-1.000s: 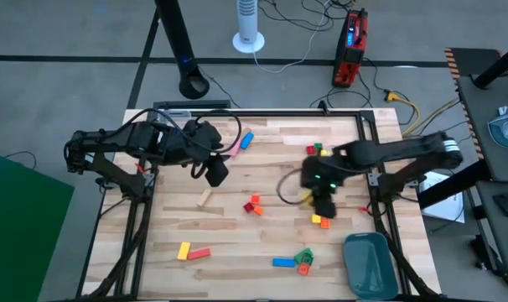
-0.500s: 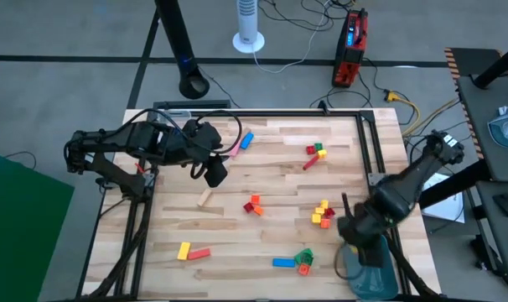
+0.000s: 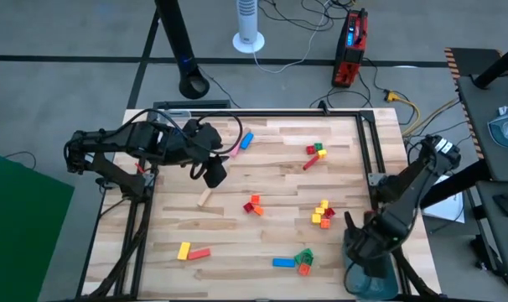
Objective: Sort blocks by size
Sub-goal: Put the brown rectangular wooden block into the transparent bin
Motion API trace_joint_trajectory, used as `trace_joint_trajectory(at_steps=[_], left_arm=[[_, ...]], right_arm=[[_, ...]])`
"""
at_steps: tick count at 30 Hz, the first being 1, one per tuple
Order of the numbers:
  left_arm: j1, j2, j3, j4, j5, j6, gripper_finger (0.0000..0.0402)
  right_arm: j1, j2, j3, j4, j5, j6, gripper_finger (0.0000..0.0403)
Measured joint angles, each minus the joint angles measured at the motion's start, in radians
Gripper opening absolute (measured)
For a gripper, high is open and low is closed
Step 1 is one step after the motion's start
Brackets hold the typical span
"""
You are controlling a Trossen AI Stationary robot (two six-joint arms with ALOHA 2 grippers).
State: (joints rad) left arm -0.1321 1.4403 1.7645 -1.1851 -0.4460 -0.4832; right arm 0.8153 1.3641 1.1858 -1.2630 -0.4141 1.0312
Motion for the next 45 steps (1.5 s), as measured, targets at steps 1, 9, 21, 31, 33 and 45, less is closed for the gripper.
trace_joint_trajectory(at_steps=[1,9,21,31,33,45], left_arm=[[0.000,0.000,0.000,0.000,0.014,-0.001,0.0168],[0.000,-0.001,-0.026,-0.020,0.086,-0.025,0.0168],[-0.075,-0.017,-0.271,-0.109,0.147,-0.280,0.0168],[-0.088,-0.066,-0.684,0.137,0.361,-0.581,0.0168],[-0.074,-0.067,-0.752,0.198,0.362,-0.624,0.0168],[-0.023,-0.066,-0.999,0.389,0.354,-0.688,0.0169]], right_arm=[[-0.019,-0.001,0.000,0.000,0.031,-0.002,0.0216],[-0.253,-0.020,0.000,0.024,0.261,-0.134,0.0236],[-0.530,-0.025,-0.005,0.287,0.392,-0.370,0.0235],[-0.645,-0.025,-0.033,0.433,0.423,-0.480,0.0251],[-0.670,-0.025,-0.038,0.468,0.424,-0.495,0.0254],[-0.754,-0.025,-0.040,0.531,0.416,-0.551,0.0251]])
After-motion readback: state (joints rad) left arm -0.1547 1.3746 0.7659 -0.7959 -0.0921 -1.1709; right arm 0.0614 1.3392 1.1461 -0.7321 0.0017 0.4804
